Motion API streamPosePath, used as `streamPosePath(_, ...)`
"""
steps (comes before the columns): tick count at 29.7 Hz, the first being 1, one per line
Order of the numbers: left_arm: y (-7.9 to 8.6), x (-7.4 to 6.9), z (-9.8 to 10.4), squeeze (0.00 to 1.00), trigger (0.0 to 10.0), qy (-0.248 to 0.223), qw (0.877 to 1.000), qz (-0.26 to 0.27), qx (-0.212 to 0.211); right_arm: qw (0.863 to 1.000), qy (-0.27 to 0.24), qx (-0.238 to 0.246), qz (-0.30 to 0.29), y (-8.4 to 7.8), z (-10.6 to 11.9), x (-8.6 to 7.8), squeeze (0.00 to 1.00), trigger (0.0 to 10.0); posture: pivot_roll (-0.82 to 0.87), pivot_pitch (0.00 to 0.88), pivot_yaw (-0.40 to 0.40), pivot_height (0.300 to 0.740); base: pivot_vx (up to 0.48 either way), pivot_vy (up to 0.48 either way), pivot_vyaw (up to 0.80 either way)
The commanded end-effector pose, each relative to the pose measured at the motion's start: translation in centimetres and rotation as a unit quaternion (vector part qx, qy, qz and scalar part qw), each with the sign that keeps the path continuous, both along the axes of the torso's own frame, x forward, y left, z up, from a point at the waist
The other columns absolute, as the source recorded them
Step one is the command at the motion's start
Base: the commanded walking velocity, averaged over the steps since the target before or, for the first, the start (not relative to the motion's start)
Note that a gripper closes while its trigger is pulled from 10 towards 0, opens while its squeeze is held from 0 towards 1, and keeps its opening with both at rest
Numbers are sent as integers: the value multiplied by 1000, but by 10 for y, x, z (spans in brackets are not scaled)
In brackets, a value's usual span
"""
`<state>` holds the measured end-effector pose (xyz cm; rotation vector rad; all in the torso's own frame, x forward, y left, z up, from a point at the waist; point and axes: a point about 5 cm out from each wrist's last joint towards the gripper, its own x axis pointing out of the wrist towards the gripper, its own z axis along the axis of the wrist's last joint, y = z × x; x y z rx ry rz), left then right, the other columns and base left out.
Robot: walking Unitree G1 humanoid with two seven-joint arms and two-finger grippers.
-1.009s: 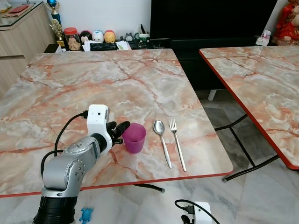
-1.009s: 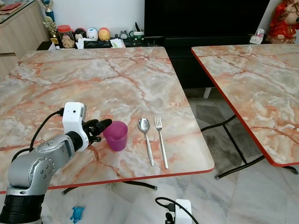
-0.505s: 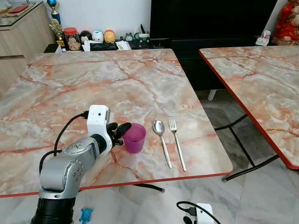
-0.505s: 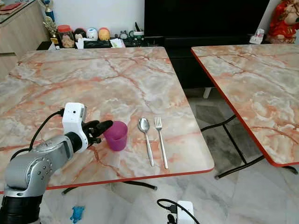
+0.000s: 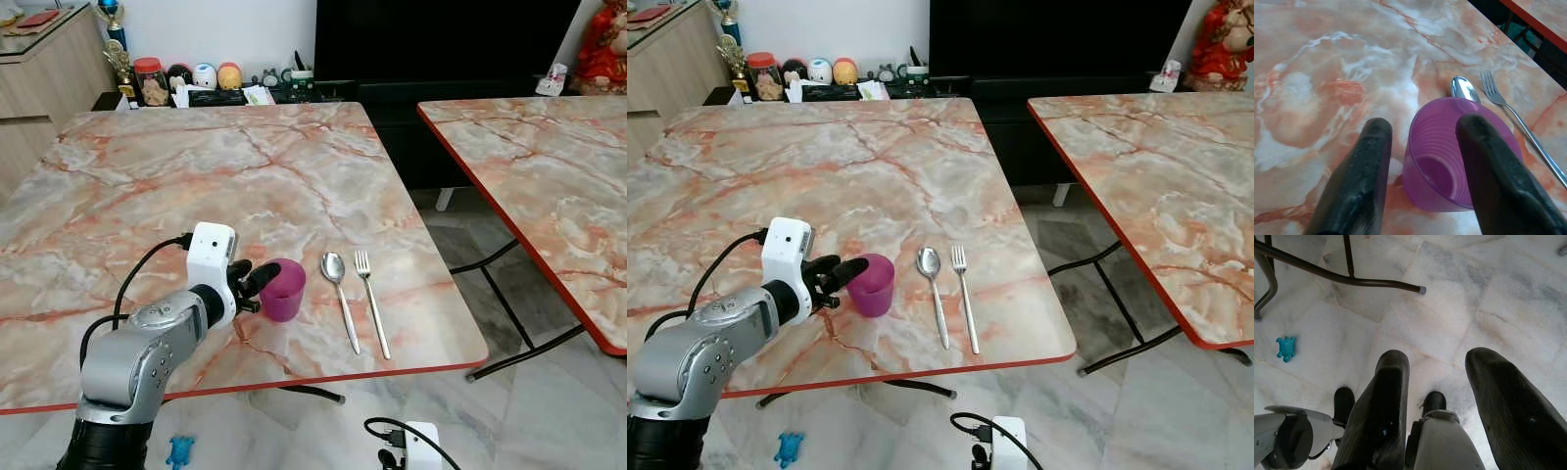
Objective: Setting the table
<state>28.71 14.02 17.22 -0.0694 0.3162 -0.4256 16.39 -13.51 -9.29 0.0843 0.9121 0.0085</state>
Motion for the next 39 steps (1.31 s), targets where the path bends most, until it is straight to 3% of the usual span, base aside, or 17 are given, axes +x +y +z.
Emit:
streamPosePath(1,0,-1,2,565,10000,-12,1000,0,11,1000,7,-2,4,2,-1,-2,0,10000,195,0,-45,740,0,0,0)
streamPosePath(2,0,-1,2,0,10000,-11,1000,1,11,1000,6,-1,4,3,-1,-1,0,10000,195,0,-45,740,0,0,0)
streamPosePath(22,-4,0,-2,0,10000,-5,999,-9,33,1000,3,-4,-1,-11,-1,-3,0,10000,195,0,-42,740,0,0,0)
streamPosePath(39,-7,1,-7,0,10000,-3,999,-4,51,1000,8,-1,4,-4,-2,-4,0,10000,194,0,-43,740,0,0,0)
